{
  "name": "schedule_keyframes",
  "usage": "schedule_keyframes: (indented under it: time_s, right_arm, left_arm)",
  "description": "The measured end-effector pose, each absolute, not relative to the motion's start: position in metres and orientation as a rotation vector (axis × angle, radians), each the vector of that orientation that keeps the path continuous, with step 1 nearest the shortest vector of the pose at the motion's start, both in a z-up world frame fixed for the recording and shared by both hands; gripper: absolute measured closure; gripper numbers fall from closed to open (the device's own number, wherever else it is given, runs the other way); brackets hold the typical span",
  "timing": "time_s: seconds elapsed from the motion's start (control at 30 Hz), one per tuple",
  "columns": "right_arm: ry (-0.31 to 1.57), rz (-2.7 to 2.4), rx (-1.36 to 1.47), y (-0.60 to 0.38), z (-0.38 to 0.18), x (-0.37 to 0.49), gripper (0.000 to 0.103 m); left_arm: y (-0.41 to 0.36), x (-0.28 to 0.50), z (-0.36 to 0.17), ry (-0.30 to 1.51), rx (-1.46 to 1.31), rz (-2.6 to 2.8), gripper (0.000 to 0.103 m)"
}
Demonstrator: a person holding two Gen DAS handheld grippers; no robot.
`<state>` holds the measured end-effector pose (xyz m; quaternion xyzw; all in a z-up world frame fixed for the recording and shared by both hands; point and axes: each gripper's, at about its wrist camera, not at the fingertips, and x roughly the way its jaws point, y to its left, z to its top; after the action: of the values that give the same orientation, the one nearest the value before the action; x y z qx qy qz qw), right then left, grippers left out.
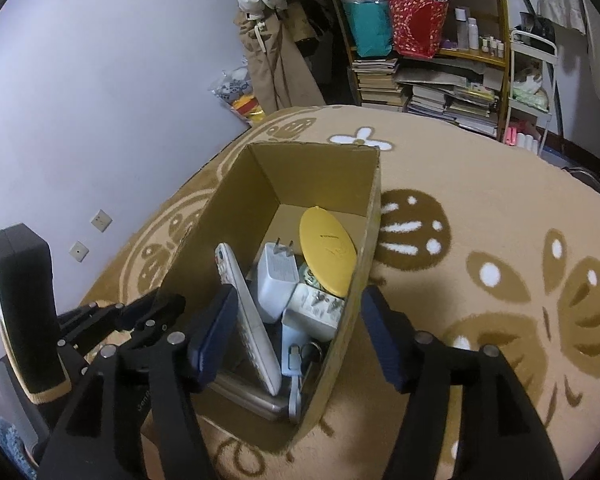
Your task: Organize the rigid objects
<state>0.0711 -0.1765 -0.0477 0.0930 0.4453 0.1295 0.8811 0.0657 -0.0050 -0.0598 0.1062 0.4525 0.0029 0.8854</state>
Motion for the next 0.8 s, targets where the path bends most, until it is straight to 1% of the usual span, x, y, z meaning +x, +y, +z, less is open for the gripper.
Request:
schedule_keyframes:
  time_s: [0.07,0.13,0.27,0.37,0.4,0.47,0.5,0.53,0.57,0.6,0.63,0.77,0.8]
  right_arm:
    - [0.922,0.259,0.191,-0.18,-0.043,0.067,0.03]
    - [0.915,0.241,0.197,-0.185,-0.038,0.061,0.022]
    - [0.929,0.225,0.219,-0.198,-0.03,0.049,0.019]
    - [0.913,0.201,0.177,-0.203,-0.021,0.038,0.017]
    - [0.901,0.191,0.166,-0.205,-0.018,0.034,0.017]
    - [0.877,0.17,0.167,-0.209,-0.012,0.025,0.012]
    - [0.868,0.16,0.172,-0.212,-0.01,0.022,0.007]
    - [0.854,0.148,0.179,-0.215,-0.008,0.018,0.006]
    - [0.84,0.14,0.184,-0.218,-0.005,0.013,0.005]
    - [0.836,0.134,0.184,-0.219,-0.004,0.01,0.004]
    - [0.832,0.127,0.181,-0.22,-0.002,0.007,0.004]
    - [0.813,0.108,0.152,-0.222,0.003,-0.004,0.0]
    - [0.8,0.112,0.149,-0.223,0.004,-0.008,0.0]
  left_arm:
    - [-0.007,0.063,-0.056,0.932,0.229,0.0,0.085]
    - [-0.008,0.059,-0.05,0.919,0.23,-0.007,0.083]
    - [-0.007,0.053,-0.041,0.899,0.222,-0.024,0.082]
    - [-0.007,0.046,-0.031,0.876,0.205,-0.043,0.081]
    - [-0.007,0.045,-0.029,0.872,0.201,-0.045,0.08]
    - [-0.007,0.042,-0.021,0.858,0.191,-0.046,0.075]
    - [-0.007,0.04,-0.017,0.846,0.187,-0.046,0.07]
    - [-0.007,0.036,-0.013,0.831,0.18,-0.047,0.061]
    - [-0.006,0.033,-0.009,0.816,0.176,-0.051,0.056]
    - [-0.006,0.03,-0.004,0.797,0.176,-0.056,0.047]
    - [-0.006,0.026,0.0,0.779,0.178,-0.058,0.042]
    - [-0.008,0.014,0.014,0.755,0.193,-0.088,0.035]
    - [-0.007,0.012,0.018,0.75,0.185,-0.091,0.029]
